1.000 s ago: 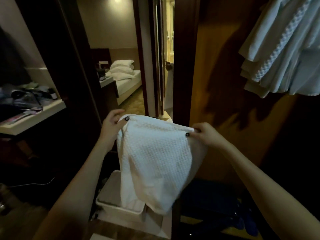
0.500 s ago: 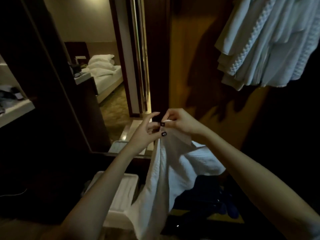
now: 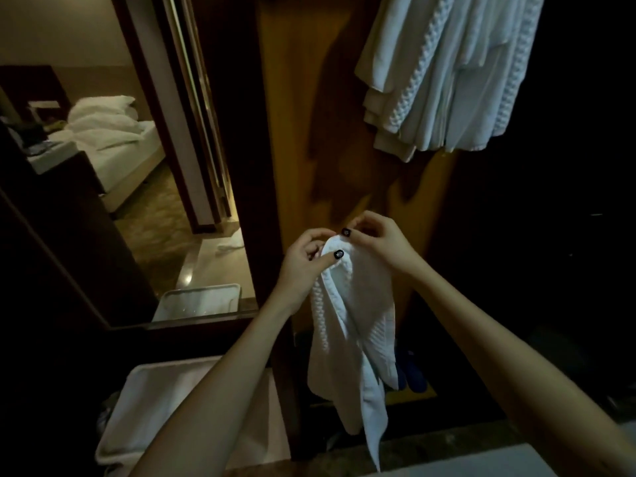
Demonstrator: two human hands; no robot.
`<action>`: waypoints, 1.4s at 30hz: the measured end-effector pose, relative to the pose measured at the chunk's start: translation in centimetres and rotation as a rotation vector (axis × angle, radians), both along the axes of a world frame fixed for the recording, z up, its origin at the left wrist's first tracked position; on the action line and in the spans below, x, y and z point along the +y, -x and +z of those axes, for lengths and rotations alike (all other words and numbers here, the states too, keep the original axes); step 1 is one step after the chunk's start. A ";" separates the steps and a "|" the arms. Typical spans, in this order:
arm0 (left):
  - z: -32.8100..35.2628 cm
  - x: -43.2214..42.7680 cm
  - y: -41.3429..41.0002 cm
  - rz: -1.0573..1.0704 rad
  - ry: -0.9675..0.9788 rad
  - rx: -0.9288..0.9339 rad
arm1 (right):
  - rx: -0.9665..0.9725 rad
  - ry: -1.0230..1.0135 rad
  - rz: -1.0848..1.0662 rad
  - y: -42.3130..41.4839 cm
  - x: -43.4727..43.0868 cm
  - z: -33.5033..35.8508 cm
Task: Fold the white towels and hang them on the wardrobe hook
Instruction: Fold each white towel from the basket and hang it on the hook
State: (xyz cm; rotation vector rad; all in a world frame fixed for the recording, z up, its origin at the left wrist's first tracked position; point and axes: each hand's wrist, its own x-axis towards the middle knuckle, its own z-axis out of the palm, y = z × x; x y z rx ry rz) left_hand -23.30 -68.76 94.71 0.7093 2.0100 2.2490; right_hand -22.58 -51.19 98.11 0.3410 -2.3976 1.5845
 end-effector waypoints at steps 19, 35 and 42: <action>2.3 3.0 3.6 -0.248 0.025 0.074 | 0.196 0.099 -0.459 -2.0 2.9 -2.0; 7.6 15.6 5.3 -0.082 -0.056 0.230 | 0.242 0.003 -0.332 -2.1 14.8 0.3; 11.0 23.1 6.2 0.006 -0.192 0.204 | -0.047 -0.086 -0.270 -4.0 21.2 -5.1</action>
